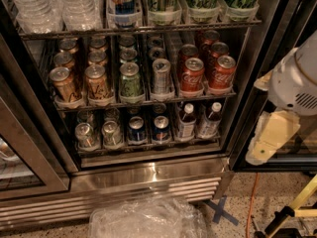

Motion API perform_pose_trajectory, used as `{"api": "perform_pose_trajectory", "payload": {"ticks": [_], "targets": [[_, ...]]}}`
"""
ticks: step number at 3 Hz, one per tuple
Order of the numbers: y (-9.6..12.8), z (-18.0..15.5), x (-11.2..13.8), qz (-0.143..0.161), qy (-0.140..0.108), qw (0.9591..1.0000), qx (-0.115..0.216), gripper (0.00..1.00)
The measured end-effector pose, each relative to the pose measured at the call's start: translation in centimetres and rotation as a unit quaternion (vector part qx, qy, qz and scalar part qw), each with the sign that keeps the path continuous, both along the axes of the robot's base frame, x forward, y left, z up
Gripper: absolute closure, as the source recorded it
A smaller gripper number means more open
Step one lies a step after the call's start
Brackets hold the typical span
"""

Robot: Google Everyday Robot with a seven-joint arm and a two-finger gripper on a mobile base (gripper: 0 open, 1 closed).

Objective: Pick blue plastic bottle from bottom shelf of fridge

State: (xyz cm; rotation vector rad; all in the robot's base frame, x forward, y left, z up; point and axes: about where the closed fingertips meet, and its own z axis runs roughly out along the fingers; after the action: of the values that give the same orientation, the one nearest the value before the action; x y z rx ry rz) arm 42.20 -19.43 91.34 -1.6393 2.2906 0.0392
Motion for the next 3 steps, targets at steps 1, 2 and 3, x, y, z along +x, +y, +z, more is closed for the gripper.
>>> {"api": "perform_pose_trajectory", "payload": {"ticks": [1,2,3], "targets": [[0.7,-2.7,-0.3,-0.01,0.016,0.9997,0.019,0.0],[1.6,-4.9,-0.3,-0.018,0.03,0.9982,0.048,0.0],[2.7,-6.9,-0.5,-0.004,0.063,0.9965,0.055,0.0]]}}
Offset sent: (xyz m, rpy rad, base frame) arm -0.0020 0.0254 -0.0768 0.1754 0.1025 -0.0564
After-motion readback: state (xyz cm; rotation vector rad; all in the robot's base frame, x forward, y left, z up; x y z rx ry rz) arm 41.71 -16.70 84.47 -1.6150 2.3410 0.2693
